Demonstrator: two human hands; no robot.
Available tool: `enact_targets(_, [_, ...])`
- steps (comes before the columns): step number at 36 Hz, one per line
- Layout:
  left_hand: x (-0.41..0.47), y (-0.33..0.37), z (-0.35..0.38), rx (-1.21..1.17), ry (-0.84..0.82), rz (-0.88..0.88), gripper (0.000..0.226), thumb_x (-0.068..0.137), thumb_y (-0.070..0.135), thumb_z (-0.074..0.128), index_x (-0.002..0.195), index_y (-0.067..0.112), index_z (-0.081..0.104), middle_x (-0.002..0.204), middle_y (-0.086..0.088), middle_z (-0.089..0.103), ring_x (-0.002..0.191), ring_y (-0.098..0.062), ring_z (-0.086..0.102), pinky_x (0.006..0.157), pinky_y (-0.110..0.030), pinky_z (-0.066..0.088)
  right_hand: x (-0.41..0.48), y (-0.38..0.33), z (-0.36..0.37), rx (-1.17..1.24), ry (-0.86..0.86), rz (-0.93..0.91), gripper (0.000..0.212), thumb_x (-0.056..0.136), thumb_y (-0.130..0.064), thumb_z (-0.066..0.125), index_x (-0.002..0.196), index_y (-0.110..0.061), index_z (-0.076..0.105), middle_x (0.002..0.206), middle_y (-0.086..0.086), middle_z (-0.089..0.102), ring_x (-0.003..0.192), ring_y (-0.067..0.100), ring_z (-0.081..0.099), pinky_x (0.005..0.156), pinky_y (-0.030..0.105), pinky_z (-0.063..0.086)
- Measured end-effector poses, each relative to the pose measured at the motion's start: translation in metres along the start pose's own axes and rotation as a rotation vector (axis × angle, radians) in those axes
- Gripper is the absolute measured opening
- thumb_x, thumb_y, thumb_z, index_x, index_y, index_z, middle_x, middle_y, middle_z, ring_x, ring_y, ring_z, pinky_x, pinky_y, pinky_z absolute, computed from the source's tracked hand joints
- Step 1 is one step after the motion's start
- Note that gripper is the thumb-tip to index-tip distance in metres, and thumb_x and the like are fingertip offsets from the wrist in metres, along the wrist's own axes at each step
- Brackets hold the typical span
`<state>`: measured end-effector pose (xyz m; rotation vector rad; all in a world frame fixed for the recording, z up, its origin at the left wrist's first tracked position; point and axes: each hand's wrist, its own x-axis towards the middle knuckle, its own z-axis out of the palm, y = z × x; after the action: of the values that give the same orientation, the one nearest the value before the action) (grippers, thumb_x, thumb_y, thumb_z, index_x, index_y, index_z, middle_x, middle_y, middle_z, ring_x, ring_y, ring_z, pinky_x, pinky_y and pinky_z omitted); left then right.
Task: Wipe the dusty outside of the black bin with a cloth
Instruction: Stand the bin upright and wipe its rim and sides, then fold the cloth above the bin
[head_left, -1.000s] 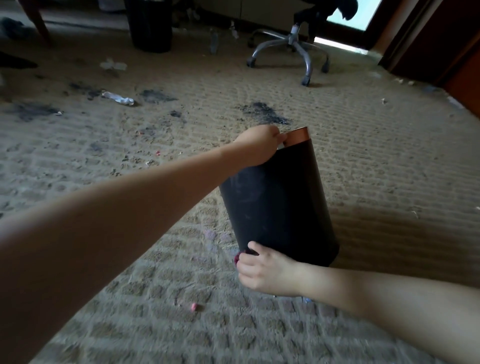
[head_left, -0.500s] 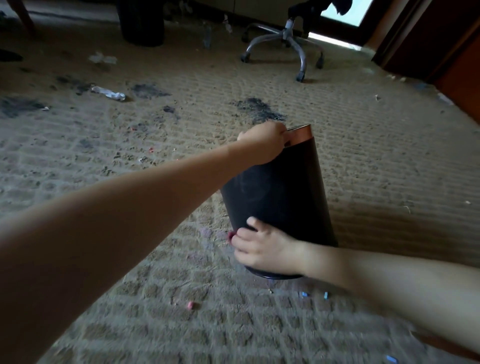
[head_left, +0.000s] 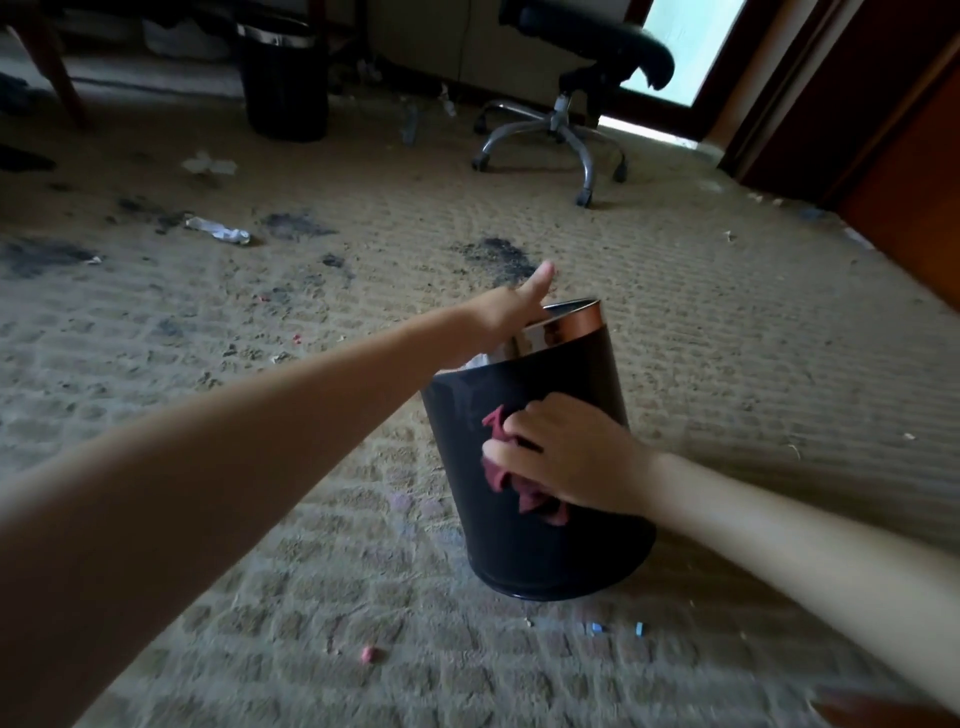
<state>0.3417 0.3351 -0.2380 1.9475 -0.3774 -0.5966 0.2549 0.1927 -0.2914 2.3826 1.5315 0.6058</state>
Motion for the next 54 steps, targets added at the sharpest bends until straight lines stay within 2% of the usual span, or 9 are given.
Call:
enact_targets(6, [0.001,0.001,0.000,-0.043,-0.093,-0.044,0.094,0.086,0.069,0.000,0.127,0.005,0.054,0.141,-0.007,0.045,0.134,-0.020,0.035,0.117,-0.038,0.014,0.027,-0.033,0.010,-0.108,0.043,-0.063,0.021,0.090,-0.004,0.047,0.083,-0.016,0.063,0.069,0.002,0.051,0.063,0.020,0.044,0.059,0.031,0.032])
enact_targets(11, [0.000,0.000,0.013,-0.060,-0.071,0.019,0.084,0.091,0.062,0.003,0.129,0.006,0.053,0.135,0.002,0.047,0.130,-0.011,0.035,0.108,-0.024,0.016,0.027,-0.046,0.038,-0.269,-0.198,-0.155,0.031,0.082,-0.005,0.042,0.070,-0.026,0.062,0.076,-0.007,0.058,0.078,0.016,0.054,0.078,0.031,0.033])
enact_targets(18, [-0.001,-0.004,0.013,-0.176,-0.067,0.036,0.079,0.092,0.061,0.011,0.080,0.012,0.072,0.080,-0.008,0.071,0.080,-0.020,0.065,0.073,-0.027,0.052,0.024,0.024,-0.011,-0.350,0.019,0.141,0.024,0.086,-0.020,0.045,0.088,-0.023,0.068,0.092,0.002,0.066,0.085,0.025,0.058,0.072,0.037,0.038])
enact_targets(24, [0.001,-0.018,0.005,-0.095,-0.076,0.047,0.086,0.068,0.082,0.036,0.118,0.016,0.062,0.127,0.002,0.055,0.120,-0.012,0.046,0.108,-0.031,0.027,-0.015,0.060,-0.047,-0.386,0.075,0.390,0.018,0.084,-0.012,0.050,0.086,-0.018,0.067,0.079,0.003,0.060,0.073,0.024,0.057,0.066,0.034,0.039])
enact_targets(30, [-0.013,-0.022,0.017,0.344,0.056,0.279,0.015,0.088,0.024,0.062,0.078,0.012,0.064,0.063,0.004,0.051,0.068,-0.011,0.047,0.056,-0.013,0.033,-0.058,0.089,-0.093,-0.180,-0.012,0.945,0.033,0.066,-0.007,0.072,0.099,-0.012,0.067,0.089,0.009,0.063,0.087,0.032,0.060,0.077,0.041,0.037])
enact_targets(34, [-0.022,-0.008,0.030,0.400,-0.039,0.311,0.027,0.083,0.041,0.063,0.077,0.015,0.066,0.055,0.009,0.050,0.050,0.002,0.045,0.051,-0.012,0.035,-0.057,0.092,-0.118,-0.116,-0.009,1.085,0.027,0.081,-0.017,0.062,0.108,-0.017,0.062,0.102,0.005,0.062,0.102,0.029,0.054,0.083,0.038,0.032])
enact_targets(38, [-0.032,0.005,0.054,0.618,-0.175,0.351,0.028,0.084,0.035,0.062,0.059,0.026,0.056,0.051,0.014,0.050,0.053,-0.001,0.044,0.060,-0.019,0.036,-0.052,0.094,-0.130,-0.049,-0.036,1.111,0.024,0.088,-0.037,0.058,0.098,-0.015,0.060,0.098,0.003,0.061,0.098,0.025,0.053,0.083,0.036,0.039])
enact_targets(45, [-0.049,0.019,0.094,0.918,-0.311,0.368,0.022,0.086,0.039,0.052,0.094,0.025,0.067,0.098,0.010,0.066,0.099,-0.012,0.060,0.089,-0.028,0.045,-0.052,0.086,-0.149,0.297,-0.171,1.164,0.042,0.085,-0.045,0.062,0.062,-0.018,0.040,0.065,-0.002,0.046,0.064,0.019,0.047,0.054,0.031,0.034])
enact_targets(54, [-0.052,0.032,0.096,0.769,-0.401,0.379,0.028,0.084,0.030,0.053,0.099,0.016,0.070,0.105,0.001,0.069,0.097,-0.013,0.062,0.093,-0.028,0.045,-0.051,0.095,-0.153,0.616,0.148,1.368,0.024,0.088,-0.026,0.062,0.102,-0.006,0.059,0.096,0.006,0.061,0.084,0.018,0.056,0.066,0.027,0.042])
